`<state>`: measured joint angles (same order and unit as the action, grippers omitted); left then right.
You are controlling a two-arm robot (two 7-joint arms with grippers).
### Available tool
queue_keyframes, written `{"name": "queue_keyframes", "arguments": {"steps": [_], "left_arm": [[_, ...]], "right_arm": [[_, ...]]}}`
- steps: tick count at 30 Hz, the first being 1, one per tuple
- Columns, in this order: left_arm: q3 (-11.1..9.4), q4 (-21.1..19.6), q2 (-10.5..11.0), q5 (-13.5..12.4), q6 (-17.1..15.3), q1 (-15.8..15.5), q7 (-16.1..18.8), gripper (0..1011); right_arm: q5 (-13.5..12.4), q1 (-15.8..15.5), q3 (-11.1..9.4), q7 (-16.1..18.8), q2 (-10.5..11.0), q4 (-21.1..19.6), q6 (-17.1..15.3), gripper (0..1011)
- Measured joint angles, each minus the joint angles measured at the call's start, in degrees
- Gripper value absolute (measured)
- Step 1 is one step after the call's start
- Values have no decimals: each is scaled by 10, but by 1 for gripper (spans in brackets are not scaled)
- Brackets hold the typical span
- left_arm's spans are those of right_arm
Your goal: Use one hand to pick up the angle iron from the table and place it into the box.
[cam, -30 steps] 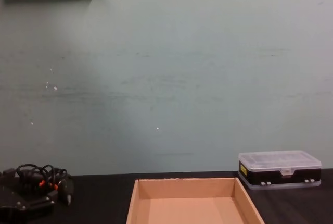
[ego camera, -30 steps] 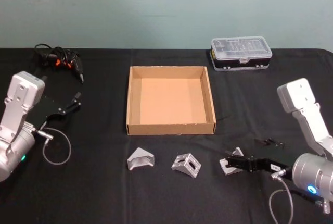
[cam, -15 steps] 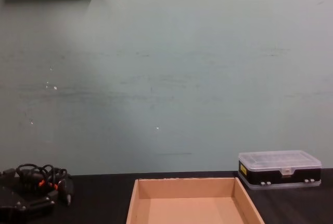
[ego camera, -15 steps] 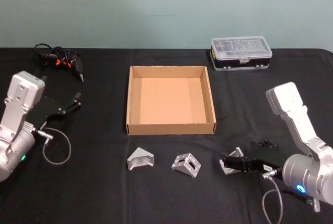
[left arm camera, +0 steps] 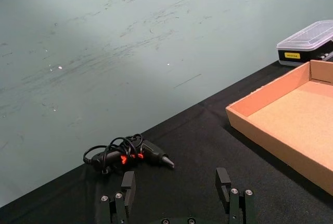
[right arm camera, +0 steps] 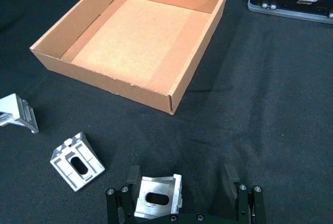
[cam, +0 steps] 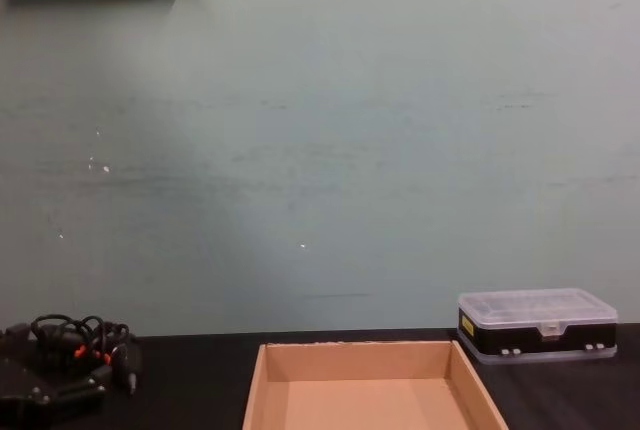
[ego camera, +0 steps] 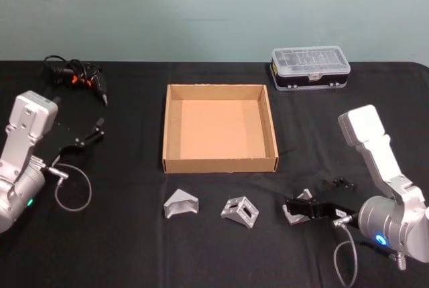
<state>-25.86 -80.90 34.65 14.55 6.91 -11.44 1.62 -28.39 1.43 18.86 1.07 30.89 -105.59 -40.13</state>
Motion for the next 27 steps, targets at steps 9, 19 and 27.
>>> {"name": "queue_keyframes", "arguments": {"steps": [9,19,27], "left_arm": [[0,0,0,0,0,0,0,1011],[0,0,0,0,0,0,0,1011],[0,0,0,0,0,0,0,1011]], "right_arm": [[-1,0,0,0,2,-1,0,1003],[-2,-1,0,1,2,-2,0,820],[-2,-1,0,1,3,-3,0,536]]}}
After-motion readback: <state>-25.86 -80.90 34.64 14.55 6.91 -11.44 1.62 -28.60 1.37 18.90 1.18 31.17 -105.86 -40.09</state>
